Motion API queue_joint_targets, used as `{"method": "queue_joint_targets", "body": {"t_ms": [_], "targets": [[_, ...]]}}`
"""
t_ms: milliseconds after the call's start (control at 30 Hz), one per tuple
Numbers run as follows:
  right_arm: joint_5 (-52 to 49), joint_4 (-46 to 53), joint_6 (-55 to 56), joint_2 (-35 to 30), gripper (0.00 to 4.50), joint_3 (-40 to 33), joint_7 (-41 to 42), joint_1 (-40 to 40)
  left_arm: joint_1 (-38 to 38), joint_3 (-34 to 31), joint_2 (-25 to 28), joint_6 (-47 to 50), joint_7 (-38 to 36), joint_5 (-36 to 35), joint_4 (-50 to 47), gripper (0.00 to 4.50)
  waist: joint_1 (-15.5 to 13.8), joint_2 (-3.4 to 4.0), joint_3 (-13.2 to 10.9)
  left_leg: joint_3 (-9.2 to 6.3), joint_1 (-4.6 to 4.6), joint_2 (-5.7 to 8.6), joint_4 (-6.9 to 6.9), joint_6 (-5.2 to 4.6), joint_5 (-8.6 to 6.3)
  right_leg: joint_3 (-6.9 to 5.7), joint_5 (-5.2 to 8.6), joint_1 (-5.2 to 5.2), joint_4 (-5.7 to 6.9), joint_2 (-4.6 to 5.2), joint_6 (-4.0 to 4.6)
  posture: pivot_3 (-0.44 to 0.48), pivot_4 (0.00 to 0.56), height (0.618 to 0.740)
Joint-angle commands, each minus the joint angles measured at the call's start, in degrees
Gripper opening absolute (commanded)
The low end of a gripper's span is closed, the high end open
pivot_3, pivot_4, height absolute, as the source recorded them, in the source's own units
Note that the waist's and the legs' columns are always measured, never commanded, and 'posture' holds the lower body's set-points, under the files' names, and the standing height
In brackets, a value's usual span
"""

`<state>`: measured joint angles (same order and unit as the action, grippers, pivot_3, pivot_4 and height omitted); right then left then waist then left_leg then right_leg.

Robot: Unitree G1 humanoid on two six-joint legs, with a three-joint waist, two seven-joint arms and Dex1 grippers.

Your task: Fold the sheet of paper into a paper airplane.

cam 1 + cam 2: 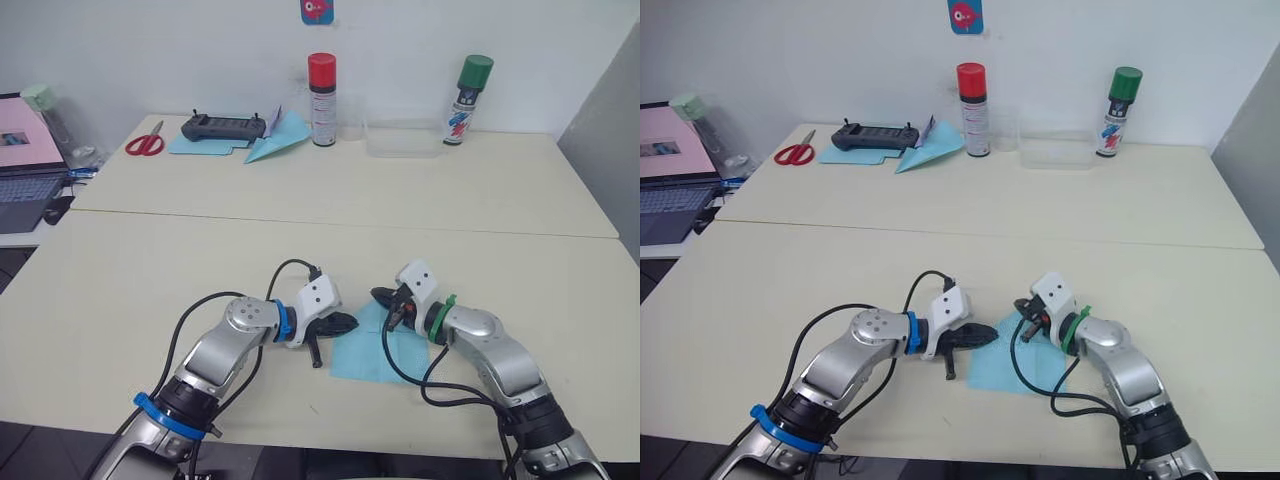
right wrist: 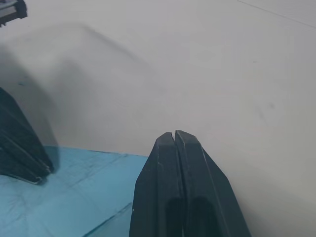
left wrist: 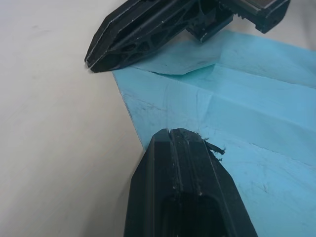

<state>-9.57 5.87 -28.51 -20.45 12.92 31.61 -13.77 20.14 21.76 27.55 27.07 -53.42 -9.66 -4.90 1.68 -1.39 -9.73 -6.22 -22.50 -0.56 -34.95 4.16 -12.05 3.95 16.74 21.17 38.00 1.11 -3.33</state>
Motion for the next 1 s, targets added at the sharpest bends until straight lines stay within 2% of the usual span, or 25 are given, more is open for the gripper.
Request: {"method": "queue_joint_targets", "body": {"t_ms": [33,233,333,600,700,867,1000], "targets": [[2.85,-4.32,-1.27,-1.68,0.0,-1.39,-2.39,1.79,-0.13,1.03,-0.43,0.76,0.64,1.42,1.14,0.03,-0.01,0.01,0.02,0.0,0.0,0.01,0.0,0.0,0.0,0.0,0.0,-0.01,0.0,0.0,0.0,0.0,0.15,0.74],[2.85,-3.45,-0.66,-1.83,0.0,-2.67,-3.91,1.8,-0.14,1.39,-1.33,0.76,0.78,1.74,1.17,0.03,-0.11,0.08,0.12,-0.01,0.0,0.05,-0.04,0.0,0.0,0.01,0.0,-0.04,-0.02,0.03,0.0,0.0,0.15,0.74],[0.52,-1.01,-0.47,-1.16,0.0,-6.01,-4.63,1.14,-0.07,1.47,-1.68,0.68,0.75,1.92,1.32,0.03,-0.21,0.08,0.12,-0.01,-0.01,0.07,-0.04,0.0,0.0,0.01,0.0,-0.04,-0.03,0.05,0.0,0.0,0.15,0.74],[-11.26,11.08,-14.76,-6.31,0.0,-15.55,0.67,0.08,-0.38,1.56,-2.38,0.41,0.76,2.0,1.39,0.03,-0.07,0.22,0.03,-0.04,-0.28,0.04,-0.01,-0.01,0.0,-0.01,-0.01,0.22,-0.02,0.02,-0.02,0.0,0.15,0.74],[-20.17,15.02,-25.93,-9.38,0.61,-19.5,4.34,1.73,-0.54,1.74,-2.76,0.21,0.83,2.08,1.54,0.0,-0.13,0.28,-0.01,-0.05,-0.3,0.03,0.02,-0.01,0.0,-0.02,0.01,0.23,-0.03,0.01,-0.02,0.0,0.15,0.74],[-22.75,14.18,-34.12,-13.24,2.31,-22.59,3.4,4.51,-0.18,1.88,-3.28,-0.02,0.78,2.21,2.14,0.0,-0.17,0.28,-0.01,-0.01,-0.32,0.08,-0.01,-0.01,0.0,0.01,0.01,0.2,-0.09,0.05,-0.03,0.0,0.15,0.74],[-31.21,14.86,-48.51,-11.71,2.31,-29.17,2.5,3.94,-0.02,1.79,-3.57,-0.02,0.89,2.21,2.31,0.0,-0.13,0.28,0.0,-0.02,-0.31,0.07,-0.01,-0.01,0.0,0.01,0.01,0.2,-0.07,0.03,-0.03,0.0,0.15,0.74]]}}
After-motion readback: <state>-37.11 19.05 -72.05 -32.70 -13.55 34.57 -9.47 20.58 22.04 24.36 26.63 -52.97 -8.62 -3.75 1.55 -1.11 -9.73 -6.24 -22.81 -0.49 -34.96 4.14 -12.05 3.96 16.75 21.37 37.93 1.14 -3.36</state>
